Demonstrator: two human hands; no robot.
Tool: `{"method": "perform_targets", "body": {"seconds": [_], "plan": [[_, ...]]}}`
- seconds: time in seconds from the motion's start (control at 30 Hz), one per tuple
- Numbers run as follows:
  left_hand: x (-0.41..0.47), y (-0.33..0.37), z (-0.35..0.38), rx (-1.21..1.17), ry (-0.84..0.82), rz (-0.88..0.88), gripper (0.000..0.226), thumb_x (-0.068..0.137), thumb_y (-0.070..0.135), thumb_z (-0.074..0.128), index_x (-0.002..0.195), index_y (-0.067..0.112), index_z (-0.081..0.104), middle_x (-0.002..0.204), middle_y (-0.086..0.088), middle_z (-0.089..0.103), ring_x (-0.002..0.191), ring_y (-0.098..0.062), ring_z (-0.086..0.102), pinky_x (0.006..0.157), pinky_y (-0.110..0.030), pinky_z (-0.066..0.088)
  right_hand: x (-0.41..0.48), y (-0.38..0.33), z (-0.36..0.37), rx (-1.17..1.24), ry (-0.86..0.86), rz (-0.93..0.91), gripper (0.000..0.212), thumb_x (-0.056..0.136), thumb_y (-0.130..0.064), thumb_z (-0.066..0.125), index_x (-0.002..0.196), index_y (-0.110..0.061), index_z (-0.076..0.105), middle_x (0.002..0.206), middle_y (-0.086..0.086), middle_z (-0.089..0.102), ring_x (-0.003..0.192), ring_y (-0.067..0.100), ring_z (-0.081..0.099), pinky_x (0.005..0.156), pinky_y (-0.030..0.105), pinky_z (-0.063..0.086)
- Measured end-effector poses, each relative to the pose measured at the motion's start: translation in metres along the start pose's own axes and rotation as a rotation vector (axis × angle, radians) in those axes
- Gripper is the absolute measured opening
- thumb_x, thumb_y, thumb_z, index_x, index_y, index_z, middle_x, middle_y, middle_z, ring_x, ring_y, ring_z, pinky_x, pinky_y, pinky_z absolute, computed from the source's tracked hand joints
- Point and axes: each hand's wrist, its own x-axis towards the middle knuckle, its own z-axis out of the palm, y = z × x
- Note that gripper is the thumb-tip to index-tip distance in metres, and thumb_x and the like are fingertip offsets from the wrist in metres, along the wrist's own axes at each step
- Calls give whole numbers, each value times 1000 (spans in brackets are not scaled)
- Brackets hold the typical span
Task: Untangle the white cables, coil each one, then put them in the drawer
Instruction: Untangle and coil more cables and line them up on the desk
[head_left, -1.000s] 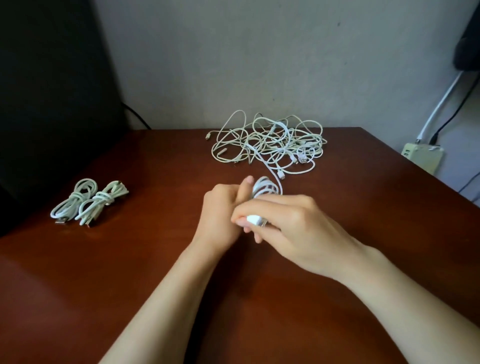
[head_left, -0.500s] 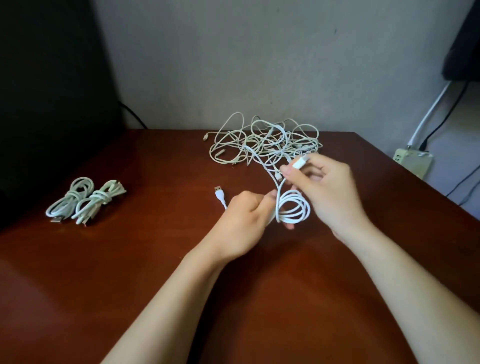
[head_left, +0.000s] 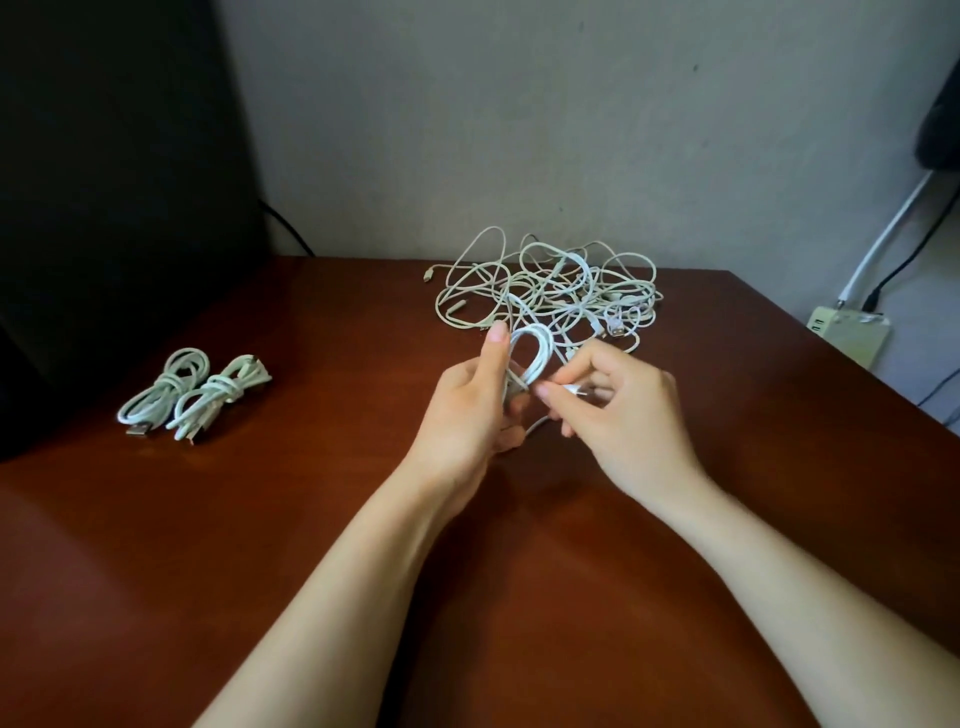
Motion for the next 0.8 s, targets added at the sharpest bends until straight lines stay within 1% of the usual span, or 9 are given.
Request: {"method": "perform_targets", "body": {"seconds": [0.1,0.2,0.37,0.43,0.47,0.57,0.63,0.73,0.8], "plan": [[3,1,-7,-2,30,-27,48,100,46,35,65,14,43,53,0,38,47,-7,28,46,-21,21,-1,0,-3,-55,7,-81,19,79,-11,76,68,-9,60,58,1,65,46,8,60,55,29,50],[4,4,-8,-176,20,-104,50,102,45,28,69,11,42,50,0,39,43,-6,28,44,-19,21,-2,-3,-3,-63,-68,-87,19,79,-11,76,66,-12,61,56,3,64,45,9,59,54,31,51],[6,2,-10,-269,112,-157,46,103,45,25,75,11,38,49,0,37,41,-7,27,41,-18,22,-4,-5,-5,-144,-202,-205,17,81,-18,75,70,-11,64,51,-4,57,45,12,55,52,27,46],[6,-1,-10,-156,164,-141,45,102,46,28,73,13,37,48,0,38,42,-8,30,44,-21,27,-6,-6,-5,-227,-253,-294,20,82,-25,72,71,-11,62,48,-6,52,49,15,52,52,32,44],[6,-4,-10,-20,192,-102,46,101,47,29,72,13,39,50,0,40,44,-9,33,47,-24,30,-7,-8,-5,-253,-272,-325,21,82,-28,69,72,-12,61,48,-9,49,51,15,50,53,32,43],[7,-14,-14,412,247,57,51,98,52,35,74,9,49,64,-1,50,60,-15,44,62,-33,38,-13,-13,-1,-237,-340,-386,18,82,-28,64,75,-12,61,53,-20,43,59,-3,51,56,17,42],[7,-17,-16,464,187,102,65,96,55,37,68,-2,48,61,-9,49,62,-21,44,64,-37,36,-15,-13,1,-184,-388,-385,13,84,-24,63,81,-11,62,58,-19,49,60,-11,53,61,9,42],[8,-17,-18,464,111,118,79,86,68,41,64,-7,42,59,-29,46,56,-29,42,60,-41,34,-14,-11,1,-124,-385,-372,13,87,-20,62,87,-8,65,62,-10,59,59,0,59,63,16,49],[7,-16,-16,485,55,130,80,80,73,38,64,-5,44,61,-30,53,58,-38,49,63,-48,42,-12,-11,0,-61,-323,-365,14,88,-16,61,90,-3,66,65,-4,63,58,3,61,62,15,50]]}}
